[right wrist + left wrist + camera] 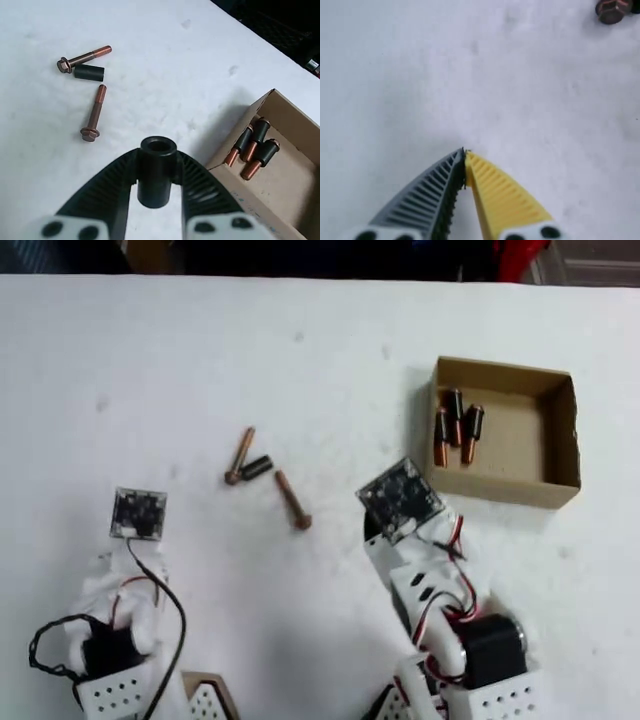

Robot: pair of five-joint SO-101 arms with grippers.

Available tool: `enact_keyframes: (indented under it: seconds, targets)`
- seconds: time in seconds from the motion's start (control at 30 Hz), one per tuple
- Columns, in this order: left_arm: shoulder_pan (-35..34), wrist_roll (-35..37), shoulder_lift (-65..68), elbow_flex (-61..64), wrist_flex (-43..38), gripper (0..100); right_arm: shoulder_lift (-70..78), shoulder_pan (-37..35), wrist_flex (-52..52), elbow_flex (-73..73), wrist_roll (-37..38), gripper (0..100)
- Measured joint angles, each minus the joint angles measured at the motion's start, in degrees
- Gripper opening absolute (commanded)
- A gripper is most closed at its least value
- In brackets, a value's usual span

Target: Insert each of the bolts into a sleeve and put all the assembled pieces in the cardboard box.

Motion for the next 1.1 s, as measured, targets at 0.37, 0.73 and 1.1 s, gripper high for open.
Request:
enact_keyframes:
  seconds: [0.37,0.73,1.1]
  targets:
    - [3.7,-0.1,0.0,-2.5,0.1,2,-12.4,0.0,-1.6,10.1,-5.6,1.6]
    - [3.9,-0.2,0.0,-17.0,6.6,2,-21.2,4.0,-1.6,17.3,-5.8,1.6]
    - [3.9,-0.2,19.9,-36.3,9.2,2,-21.5,4.1,-2.7,20.6,-5.8,1.6]
